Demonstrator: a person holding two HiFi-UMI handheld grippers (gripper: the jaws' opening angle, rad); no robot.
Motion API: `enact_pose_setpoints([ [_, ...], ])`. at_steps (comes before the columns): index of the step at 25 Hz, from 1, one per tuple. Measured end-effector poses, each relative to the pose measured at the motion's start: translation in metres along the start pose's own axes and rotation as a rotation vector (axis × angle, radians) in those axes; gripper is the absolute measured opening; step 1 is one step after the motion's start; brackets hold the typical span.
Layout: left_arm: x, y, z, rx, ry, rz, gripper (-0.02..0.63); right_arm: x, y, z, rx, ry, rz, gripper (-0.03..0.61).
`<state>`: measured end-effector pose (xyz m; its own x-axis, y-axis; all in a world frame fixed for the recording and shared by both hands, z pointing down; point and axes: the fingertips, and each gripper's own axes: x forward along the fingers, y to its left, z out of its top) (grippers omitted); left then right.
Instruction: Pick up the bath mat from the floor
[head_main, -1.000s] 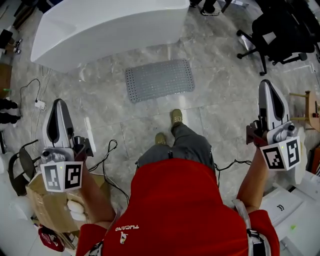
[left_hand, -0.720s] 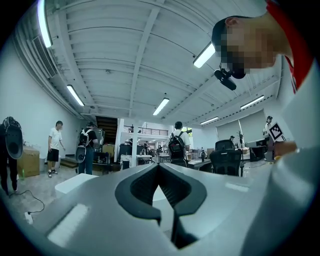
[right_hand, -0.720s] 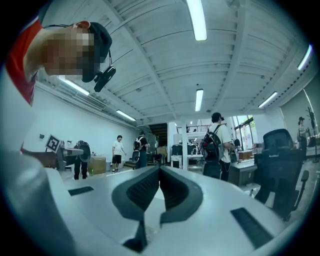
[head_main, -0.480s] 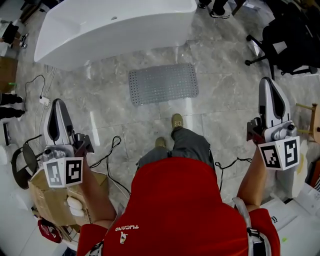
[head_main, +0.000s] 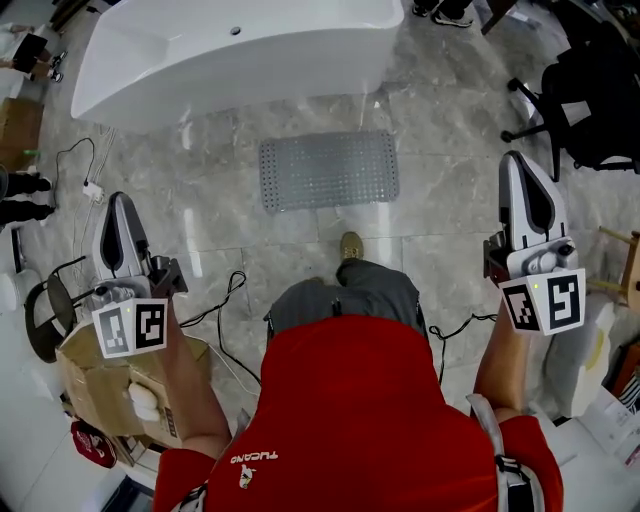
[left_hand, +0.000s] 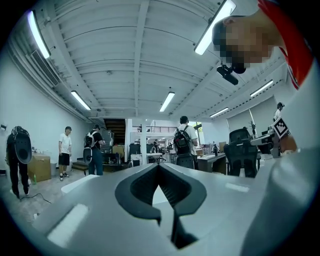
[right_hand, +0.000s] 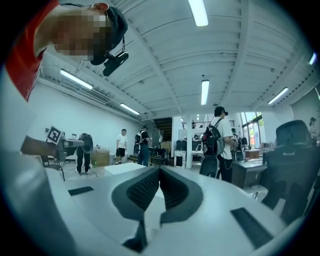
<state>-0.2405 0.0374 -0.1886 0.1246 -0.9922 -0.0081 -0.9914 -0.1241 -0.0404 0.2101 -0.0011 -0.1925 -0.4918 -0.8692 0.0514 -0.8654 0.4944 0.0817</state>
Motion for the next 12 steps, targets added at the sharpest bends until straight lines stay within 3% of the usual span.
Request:
enact_pose_setpoints([
  [12, 0.030, 0.029, -0.056, -0.046, 0.082, 0.053, 0.005, 0.057, 0.001, -0.036, 0.024, 0.061, 0.025, 0.002],
])
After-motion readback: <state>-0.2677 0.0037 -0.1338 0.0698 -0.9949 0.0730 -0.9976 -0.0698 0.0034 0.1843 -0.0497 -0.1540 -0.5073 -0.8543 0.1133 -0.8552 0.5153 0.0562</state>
